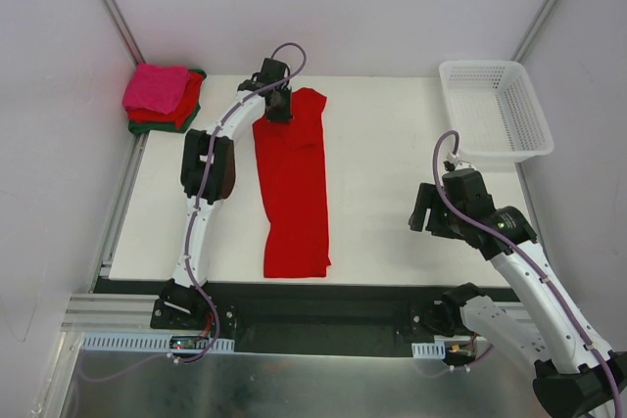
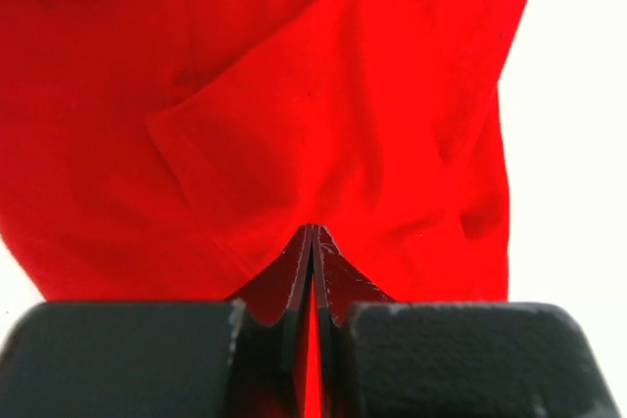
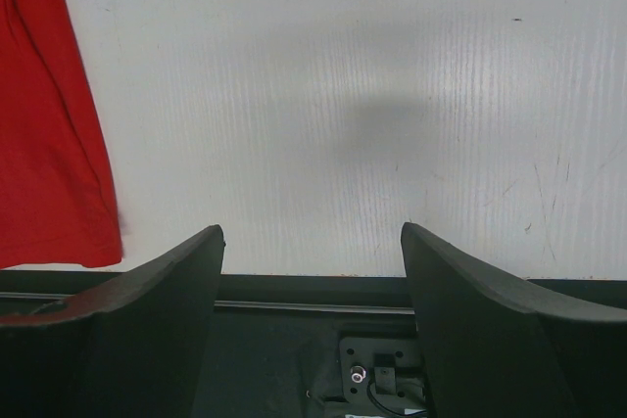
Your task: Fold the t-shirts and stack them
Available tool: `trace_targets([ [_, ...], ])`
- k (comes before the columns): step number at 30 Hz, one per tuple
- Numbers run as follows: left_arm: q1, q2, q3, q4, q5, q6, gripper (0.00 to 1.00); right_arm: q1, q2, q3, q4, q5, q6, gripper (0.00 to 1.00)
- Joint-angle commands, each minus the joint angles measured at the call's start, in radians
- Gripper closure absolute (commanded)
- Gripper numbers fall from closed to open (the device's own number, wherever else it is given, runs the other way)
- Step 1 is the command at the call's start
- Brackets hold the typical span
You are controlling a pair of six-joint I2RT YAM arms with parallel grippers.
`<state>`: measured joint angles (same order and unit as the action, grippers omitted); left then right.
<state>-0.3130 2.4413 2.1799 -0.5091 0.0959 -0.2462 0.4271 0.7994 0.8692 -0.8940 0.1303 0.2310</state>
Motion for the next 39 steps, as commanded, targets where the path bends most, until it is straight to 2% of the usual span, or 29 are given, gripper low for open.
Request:
trace_targets([
  [1,0.005,0.035,0.011,-0.035,0.001,-0.007,1.00,0.001,-0.011,0.016,-0.006,0.006,-0.009,0.23],
  [15,-0.012,0.094,0.023,-0.058,0.059,-0.033,1.00,-0.001,-0.026,0.014,-0.022,0.017,-0.010,0.23],
  [27,-0.064,0.146,0.103,-0.077,0.079,-0.056,1.00,-0.001,-0.039,0.005,-0.029,0.025,-0.009,0.23],
  [39,-0.077,0.142,0.136,-0.082,0.082,-0.064,1.00,-0.001,-0.040,0.001,-0.031,0.025,-0.009,0.23],
])
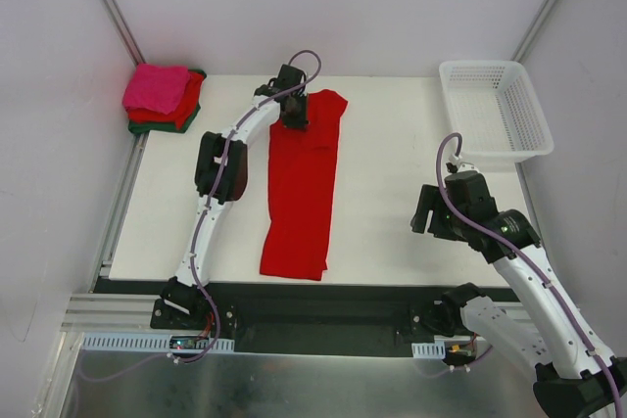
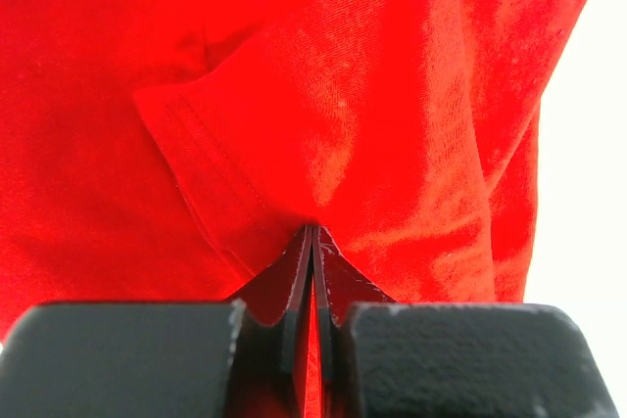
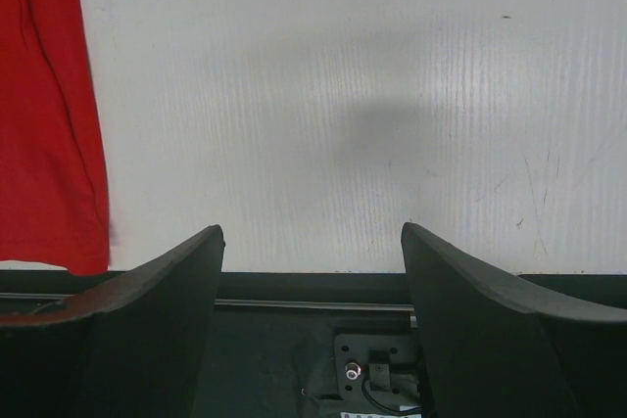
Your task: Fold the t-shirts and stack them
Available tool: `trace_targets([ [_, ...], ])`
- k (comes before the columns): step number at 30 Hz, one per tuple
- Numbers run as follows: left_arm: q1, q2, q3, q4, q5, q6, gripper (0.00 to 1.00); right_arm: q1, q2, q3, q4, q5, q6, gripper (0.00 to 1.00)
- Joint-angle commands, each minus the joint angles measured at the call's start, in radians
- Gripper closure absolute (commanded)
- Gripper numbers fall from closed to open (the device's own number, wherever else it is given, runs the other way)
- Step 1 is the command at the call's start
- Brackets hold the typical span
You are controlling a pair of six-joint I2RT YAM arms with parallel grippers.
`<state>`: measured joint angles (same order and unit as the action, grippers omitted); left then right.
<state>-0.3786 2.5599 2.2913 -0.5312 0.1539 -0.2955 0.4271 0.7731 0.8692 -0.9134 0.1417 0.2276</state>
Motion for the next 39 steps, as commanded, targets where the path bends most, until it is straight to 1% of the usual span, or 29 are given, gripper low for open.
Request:
trace_targets([
  [1,-0.011,0.020,0.049,-0.059,0.033,-0.011,0.99,0.001,-0.017,-0.002,-0.010,0.013,-0.005,0.23],
  [2,-0.009,0.016,0.066,-0.059,0.036,-0.004,0.98,0.001,-0.015,-0.004,-0.012,0.012,-0.005,0.23],
  [3,-0.011,-0.001,0.085,-0.058,0.038,0.001,0.94,-0.001,-0.017,-0.006,-0.009,0.013,-0.005,0.23],
  [4,-0.009,-0.012,0.120,-0.055,0.036,0.007,0.88,-0.001,-0.015,-0.006,-0.010,0.010,-0.004,0.23],
  [5,-0.009,-0.026,0.135,-0.052,0.032,0.013,0.79,0.001,-0.017,-0.007,-0.010,0.012,-0.005,0.23],
  [6,-0.009,-0.061,0.148,-0.047,0.030,0.018,0.63,0.001,-0.015,-0.009,-0.007,0.009,-0.002,0.23],
  [9,-0.005,-0.156,0.158,-0.023,0.026,0.027,0.37,-0.001,-0.017,-0.013,-0.001,0.001,0.001,0.23],
  [12,-0.003,-0.258,0.116,-0.010,0.051,0.024,0.36,-0.001,-0.017,-0.022,0.008,-0.013,0.006,0.23],
  [15,-0.005,-0.374,-0.018,0.008,0.088,-0.005,0.37,0.001,-0.015,-0.038,0.033,-0.033,0.009,0.23],
  [16,-0.005,-0.400,-0.105,0.010,0.101,-0.013,0.38,0.001,-0.008,-0.045,0.042,-0.040,0.010,0.23],
  [18,-0.009,-0.484,-0.214,0.043,0.127,-0.037,0.37,0.001,-0.003,-0.062,0.083,-0.083,0.009,0.23],
  [19,-0.014,-0.515,-0.334,0.060,0.124,-0.039,0.36,-0.001,0.003,-0.087,0.100,-0.103,0.007,0.22],
  [20,-0.025,-0.580,-0.398,0.078,0.112,-0.039,0.30,0.001,0.008,-0.101,0.143,-0.123,0.010,0.21],
  [21,-0.026,-0.616,-0.462,0.126,0.107,-0.042,0.28,-0.001,0.012,-0.117,0.169,-0.184,0.010,0.21],
  [22,-0.028,-0.654,-0.601,0.157,0.119,-0.048,0.25,-0.001,0.018,-0.146,0.194,-0.212,0.015,0.20],
  [23,-0.028,-0.731,-0.669,0.186,0.125,-0.060,0.20,-0.001,0.031,-0.166,0.247,-0.240,0.028,0.19],
  [24,-0.028,-0.769,-0.732,0.213,0.131,-0.065,0.16,0.002,0.038,-0.180,0.277,-0.293,0.039,0.19],
  [25,-0.028,-0.805,-0.847,0.249,0.139,-0.076,0.11,0.002,0.046,-0.218,0.339,-0.321,0.055,0.18],
  [26,-0.028,-0.872,-0.899,0.264,0.144,-0.079,0.02,0.002,0.055,-0.235,0.373,-0.345,0.087,0.18],
  [27,-0.028,-0.906,-0.952,0.276,0.147,-0.086,0.01,0.005,0.061,-0.252,0.408,-0.393,0.110,0.18],
  [28,-0.028,-0.938,-1.049,0.302,0.148,-0.103,0.01,0.012,0.067,-0.272,0.483,-0.413,0.128,0.17],
  [30,-0.028,-1.036,-1.145,0.329,0.160,-0.120,0.01,0.021,0.090,-0.324,0.556,-0.465,0.191,0.16],
  [31,-0.028,-1.065,-1.230,0.350,0.164,-0.134,0.01,0.035,0.097,-0.338,0.624,-0.479,0.209,0.16],
  [33,-0.028,-1.162,-1.309,0.361,0.147,-0.151,0.01,0.054,0.129,-0.372,0.694,-0.501,0.266,0.16],
  [34,-0.028,-1.194,-1.387,0.365,0.144,-0.168,0.01,0.080,0.144,-0.380,0.749,-0.501,0.285,0.14],
  [36,-0.028,-1.297,-1.464,0.378,0.139,-0.182,0.01,0.117,0.176,-0.386,0.792,-0.489,0.311,0.14],
  [37,-0.028,-1.332,-1.539,0.381,0.136,-0.194,0.01,0.160,0.217,-0.383,0.821,-0.476,0.331,0.14],
  [38,-0.028,-1.403,-1.575,0.382,0.128,-0.200,0.01,0.186,0.238,-0.377,0.829,-0.459,0.338,0.14],
  [39,-0.028,-1.437,-1.640,0.384,0.115,-0.206,0.01,0.212,0.262,-0.362,0.835,-0.421,0.346,0.14],
])
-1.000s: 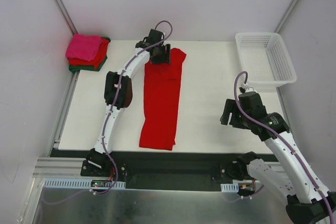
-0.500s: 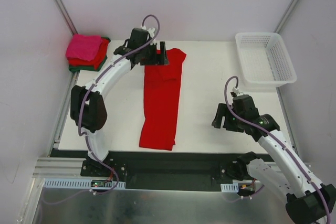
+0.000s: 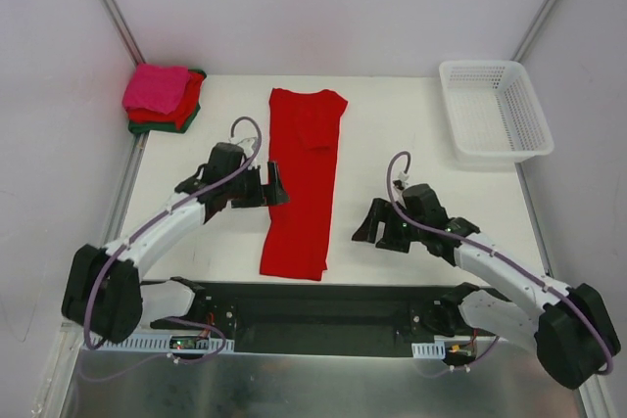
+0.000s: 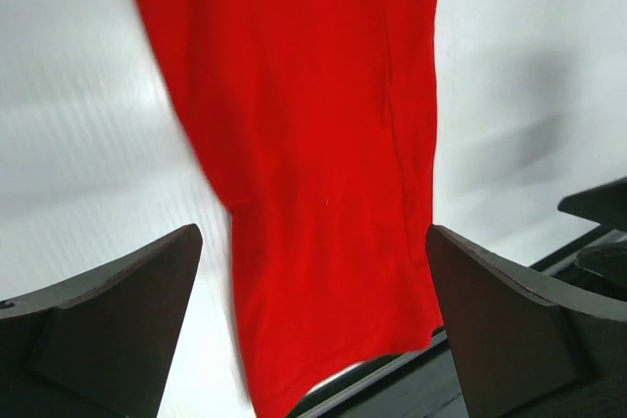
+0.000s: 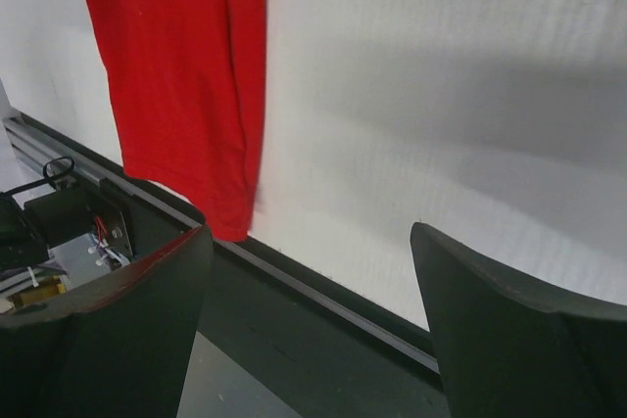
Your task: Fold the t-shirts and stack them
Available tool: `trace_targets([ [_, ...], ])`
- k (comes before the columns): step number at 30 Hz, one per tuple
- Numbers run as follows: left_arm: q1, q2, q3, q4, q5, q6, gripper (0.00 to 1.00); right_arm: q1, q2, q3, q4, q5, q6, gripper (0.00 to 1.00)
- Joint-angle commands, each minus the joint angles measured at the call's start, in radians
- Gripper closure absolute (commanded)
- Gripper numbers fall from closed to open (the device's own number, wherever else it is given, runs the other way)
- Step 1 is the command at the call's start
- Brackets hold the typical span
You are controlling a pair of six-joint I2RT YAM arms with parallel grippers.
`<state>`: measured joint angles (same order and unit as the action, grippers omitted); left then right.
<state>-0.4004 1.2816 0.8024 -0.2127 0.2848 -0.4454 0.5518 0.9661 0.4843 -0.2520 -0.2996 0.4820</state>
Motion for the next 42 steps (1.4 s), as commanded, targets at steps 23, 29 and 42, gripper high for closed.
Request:
trace_targets([
  [23,-0.008,-0.447,-0.542,0.053,0.056,-0.173,0.01,0.528,0.467,0.073,0.392,0.259,0.372,0.15],
  [29,-0.032,-0.473,-0.546,0.030,0.085,-0.180,0.01,0.589,0.404,0.063,0.272,0.367,0.411,0.15],
  [42,-0.090,-0.508,-0.560,-0.036,0.045,-0.239,0.22,0.629,0.471,0.059,0.309,0.378,0.449,0.15],
])
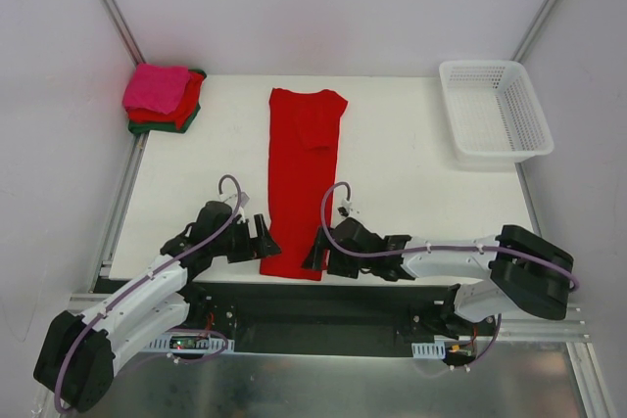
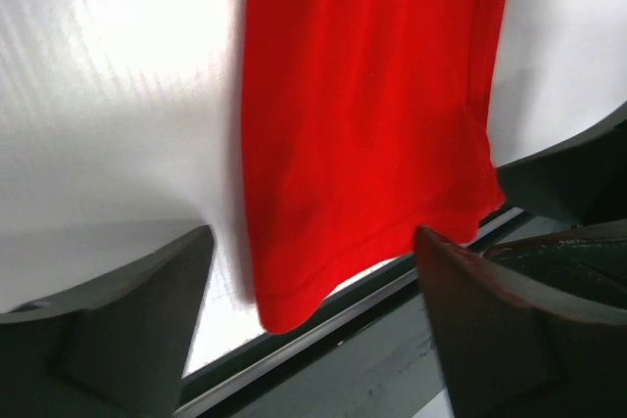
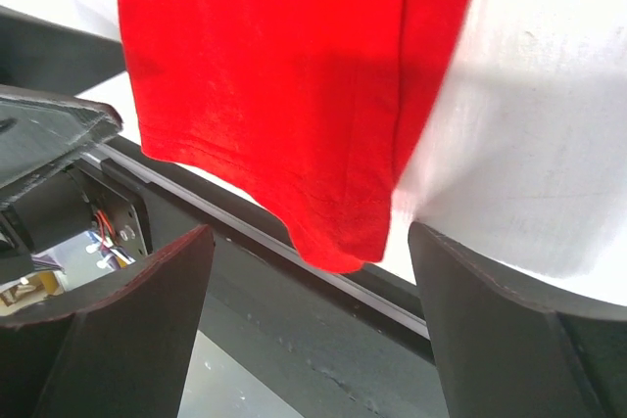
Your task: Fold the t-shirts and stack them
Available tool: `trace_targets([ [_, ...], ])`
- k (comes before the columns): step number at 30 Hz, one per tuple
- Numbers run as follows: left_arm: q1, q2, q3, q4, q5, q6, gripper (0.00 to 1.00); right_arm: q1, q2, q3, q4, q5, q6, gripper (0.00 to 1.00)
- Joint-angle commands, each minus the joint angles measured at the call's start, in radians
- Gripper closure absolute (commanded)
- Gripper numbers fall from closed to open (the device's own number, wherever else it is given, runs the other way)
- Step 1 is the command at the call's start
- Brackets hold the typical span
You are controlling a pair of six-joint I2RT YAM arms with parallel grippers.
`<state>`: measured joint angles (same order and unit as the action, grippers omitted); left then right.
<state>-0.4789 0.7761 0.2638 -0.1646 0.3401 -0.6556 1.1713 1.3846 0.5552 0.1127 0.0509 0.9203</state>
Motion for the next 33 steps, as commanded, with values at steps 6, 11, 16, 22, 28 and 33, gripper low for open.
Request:
trace_targets([
  [6,-0.017,-0.003,-0.018,-0.101,-0.026,-0.041,0.35,0.008,0.059,-0.014,-0.053,0.020,0.009,0.36],
  [11,-0.020,0.020,-0.006,-0.102,-0.032,-0.036,0.35,0.008,0.060,-0.018,-0.053,0.021,0.017,0.55],
  [16,-0.021,0.029,-0.003,-0.102,-0.041,-0.033,0.35,0.008,0.054,-0.024,-0.054,0.024,0.015,0.59],
  [22,-0.027,0.035,0.003,-0.101,-0.044,-0.038,0.39,0.010,0.057,-0.023,-0.053,0.021,0.015,0.62],
  [28,-0.053,0.046,-0.001,-0.102,-0.055,-0.039,0.49,0.010,0.067,-0.024,-0.050,0.018,0.017,0.62],
  [33,-0.067,0.035,-0.021,-0.105,-0.050,-0.059,0.54,0.008,0.070,-0.021,-0.048,0.015,0.018,0.62],
])
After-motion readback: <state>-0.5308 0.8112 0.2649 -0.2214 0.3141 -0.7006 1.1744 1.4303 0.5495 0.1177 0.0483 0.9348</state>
